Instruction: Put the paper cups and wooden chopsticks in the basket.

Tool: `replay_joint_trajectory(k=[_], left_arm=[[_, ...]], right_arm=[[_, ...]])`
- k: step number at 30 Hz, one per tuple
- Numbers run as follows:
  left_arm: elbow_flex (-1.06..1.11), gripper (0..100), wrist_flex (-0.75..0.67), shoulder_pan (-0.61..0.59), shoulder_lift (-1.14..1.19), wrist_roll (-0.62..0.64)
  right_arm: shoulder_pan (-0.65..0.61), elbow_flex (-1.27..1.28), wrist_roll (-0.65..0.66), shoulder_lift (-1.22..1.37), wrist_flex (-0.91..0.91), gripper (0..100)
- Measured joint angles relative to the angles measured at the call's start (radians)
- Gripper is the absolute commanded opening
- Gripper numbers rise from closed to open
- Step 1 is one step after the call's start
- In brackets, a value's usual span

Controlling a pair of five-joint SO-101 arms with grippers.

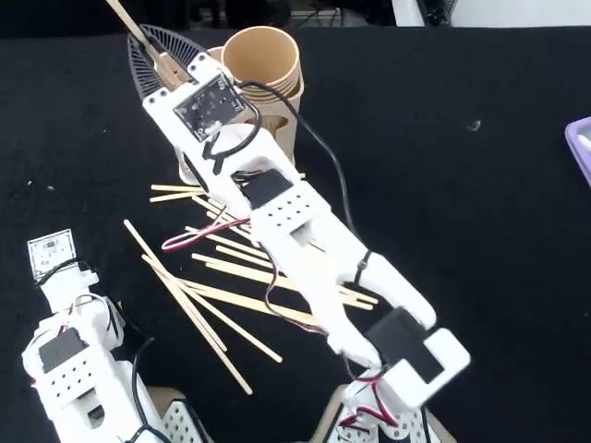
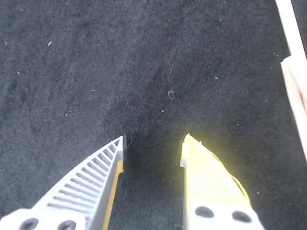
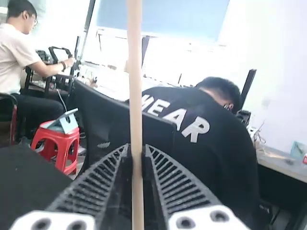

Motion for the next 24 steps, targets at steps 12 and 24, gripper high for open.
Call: replay_joint_trajectory(k=[12,24], left_arm=[[0.000,20,0.000,0.000,0.000,0.000],[0.000,20,0.000,0.000,0.000,0.000]], right_arm=[[0.055,-0.032,-0.226,0.018,0.107,1.2],[0.060,-0.127,-0.229,0.018,0.359,10.4]])
